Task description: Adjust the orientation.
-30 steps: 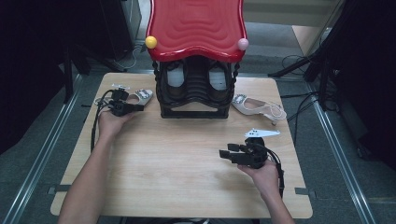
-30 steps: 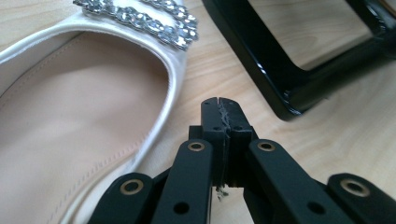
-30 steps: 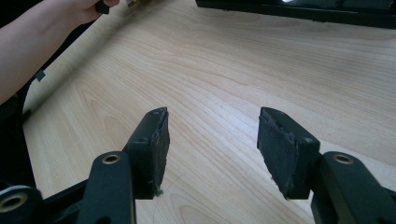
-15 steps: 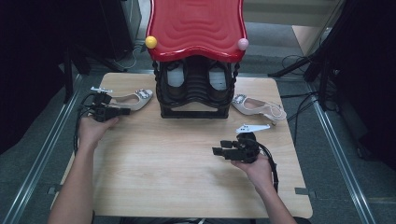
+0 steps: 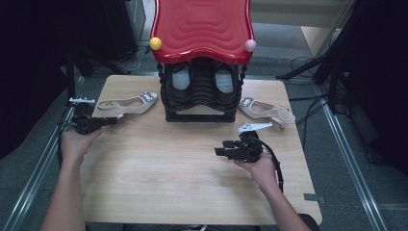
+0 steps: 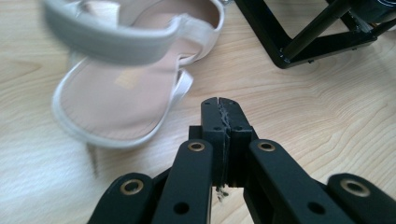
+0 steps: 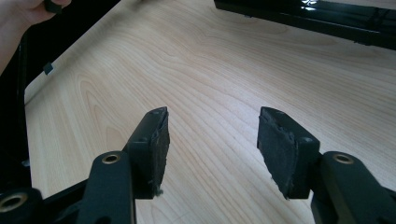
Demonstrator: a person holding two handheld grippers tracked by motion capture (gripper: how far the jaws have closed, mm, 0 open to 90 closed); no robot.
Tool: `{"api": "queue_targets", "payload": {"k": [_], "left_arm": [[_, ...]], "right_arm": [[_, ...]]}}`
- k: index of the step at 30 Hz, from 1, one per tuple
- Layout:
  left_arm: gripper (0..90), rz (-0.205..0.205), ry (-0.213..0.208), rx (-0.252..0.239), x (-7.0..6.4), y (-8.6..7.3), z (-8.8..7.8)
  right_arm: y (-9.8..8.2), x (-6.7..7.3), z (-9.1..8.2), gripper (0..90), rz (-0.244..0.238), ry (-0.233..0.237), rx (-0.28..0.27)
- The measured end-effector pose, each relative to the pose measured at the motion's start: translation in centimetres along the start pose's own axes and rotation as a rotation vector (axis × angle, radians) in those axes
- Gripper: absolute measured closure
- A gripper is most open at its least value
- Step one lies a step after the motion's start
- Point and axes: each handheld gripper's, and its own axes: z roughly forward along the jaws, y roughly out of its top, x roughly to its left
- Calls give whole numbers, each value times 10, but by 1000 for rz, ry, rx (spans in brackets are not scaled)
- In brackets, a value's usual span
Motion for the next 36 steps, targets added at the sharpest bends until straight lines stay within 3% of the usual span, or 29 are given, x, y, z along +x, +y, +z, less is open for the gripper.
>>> {"api": "queue_targets", "payload": {"k": [14, 15, 20, 36], "left_arm": [[900, -61, 36, -25, 29, -18, -19], [900, -64, 59, -15, 32, -19, -20], [900, -85, 72, -16, 40, -22, -23], [900, -122, 91, -21, 65, -14, 0]], "right_arm": [[4, 0, 7, 447, -11, 10, 13], [4, 1, 7, 447, -10, 9, 13], [1, 1, 4, 445, -5, 0, 18], [-12, 0, -10, 444, 31, -33, 0]]}}
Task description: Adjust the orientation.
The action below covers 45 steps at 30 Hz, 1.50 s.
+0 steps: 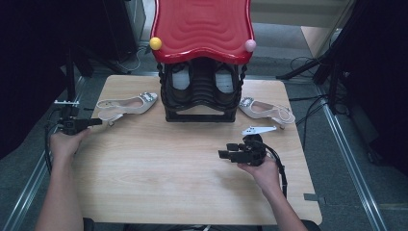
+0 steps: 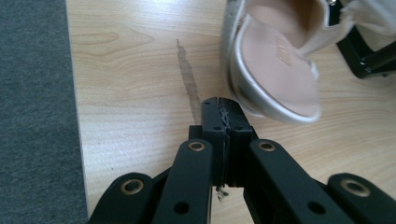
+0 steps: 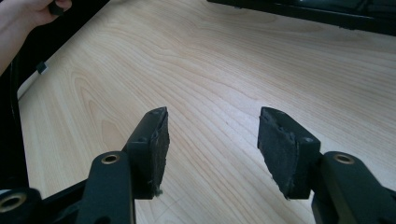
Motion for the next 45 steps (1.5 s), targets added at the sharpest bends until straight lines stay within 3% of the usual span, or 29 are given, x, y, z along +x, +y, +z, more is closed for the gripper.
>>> {"api": "queue_targets", "payload": {"k": [11, 25, 35, 45], "left_arm": [[900, -13, -12, 4, 1, 3, 12], [900, -5, -49, 34, -7, -3, 13], [900, 34, -60, 57, -23, -9, 11], [891, 35, -87, 77, -44, -19, 15]], "right_arm": [[-6, -2, -6, 444, 11, -18, -10], [-1, -1, 0, 442, -1, -3, -6], [6, -2, 4, 441, -20, 1, -11], [11, -2, 8, 441, -37, -2, 1]]}}
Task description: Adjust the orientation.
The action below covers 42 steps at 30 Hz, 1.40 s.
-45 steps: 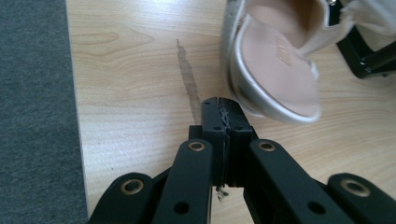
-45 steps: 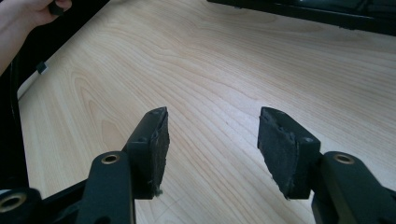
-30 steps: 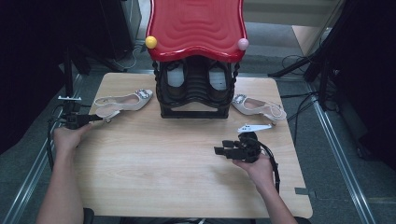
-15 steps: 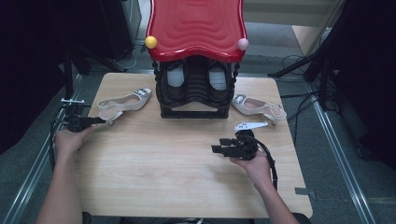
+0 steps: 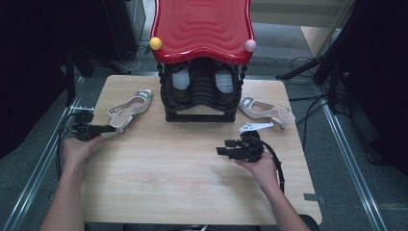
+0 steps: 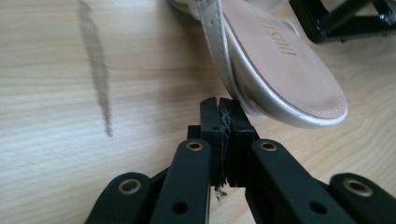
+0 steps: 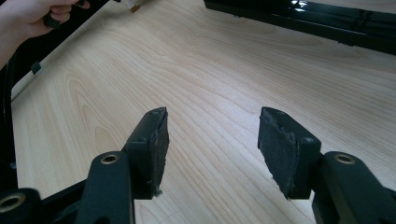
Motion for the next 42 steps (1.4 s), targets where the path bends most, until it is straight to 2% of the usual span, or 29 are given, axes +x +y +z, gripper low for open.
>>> {"api": "queue_targets", "payload": {"k": [5, 10, 14, 19, 21, 25, 27, 30, 35, 38, 42], "left_arm": [[889, -5, -21, -9, -11, -3, 3], [879, 24, -57, 18, -25, -4, 11], [864, 14, -67, 18, -25, -5, 12], [837, -13, -42, -22, -17, -3, -2], [817, -32, -31, -53, -14, -1, -9], [768, -32, 8, -61, -11, 8, -21], [730, -30, 6, -59, -11, 12, -24], [678, -23, 19, -64, -13, 19, -26], [628, -24, 15, -75, -17, 32, -28], [594, -29, 34, -100, -19, 39, -28], [597, -24, 28, -102, -20, 46, -26]], "right_arm": [[2, 0, 1, 441, -3, 2, 1], [2, 0, 2, 441, -3, 2, 2], [3, 0, 2, 441, -3, 1, 3], [3, 0, 2, 440, -5, -3, -1], [3, -1, 2, 441, -6, -2, -1], [3, 0, 2, 441, -5, -5, 4], [3, 0, 3, 440, -6, -6, 5], [1, 1, 3, 440, -8, -10, 5], [-2, 1, -1, 440, -1, -23, 2], [-4, 1, -2, 440, 3, -30, 4], [-8, 0, -6, 440, 8, -45, -2]]}}
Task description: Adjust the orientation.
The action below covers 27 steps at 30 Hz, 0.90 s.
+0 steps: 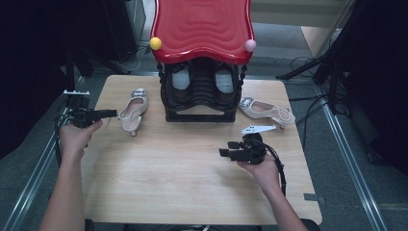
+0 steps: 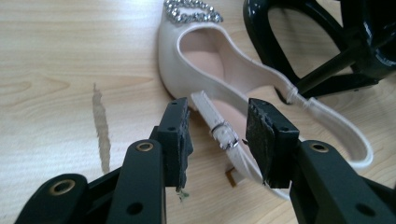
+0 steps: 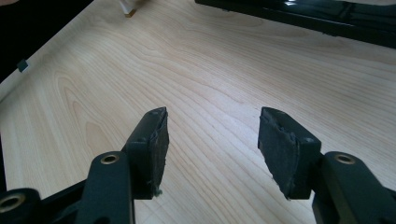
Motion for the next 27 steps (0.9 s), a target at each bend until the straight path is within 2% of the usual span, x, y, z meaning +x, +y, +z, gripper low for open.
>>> {"api": "queue_targets", "payload": {"k": [5, 7, 12, 15, 21, 23, 27], "left_arm": [[597, -5, -4, -8, -3, 9, 4], [604, 9, 12, -14, -6, 12, 8], [608, 19, 13, -18, -12, 17, 16], [605, 22, 19, 2, -13, 20, 23], [596, 7, 37, 31, -7, 19, 39], [589, -5, 25, 36, -3, 19, 42], [597, -17, 36, 33, 1, 18, 49]], "right_arm": [[-5, -1, -6, 440, 17, -15, -8], [-6, -1, -7, 440, 20, -22, -4], [-9, -1, -10, 439, 22, -32, -9], [-12, -2, -13, 439, 30, -39, -9], [-17, -2, -19, 437, 43, -51, -15], [-18, -2, -20, 437, 48, -55, -17], [-20, -3, -23, 437, 53, -62, -18]]}}
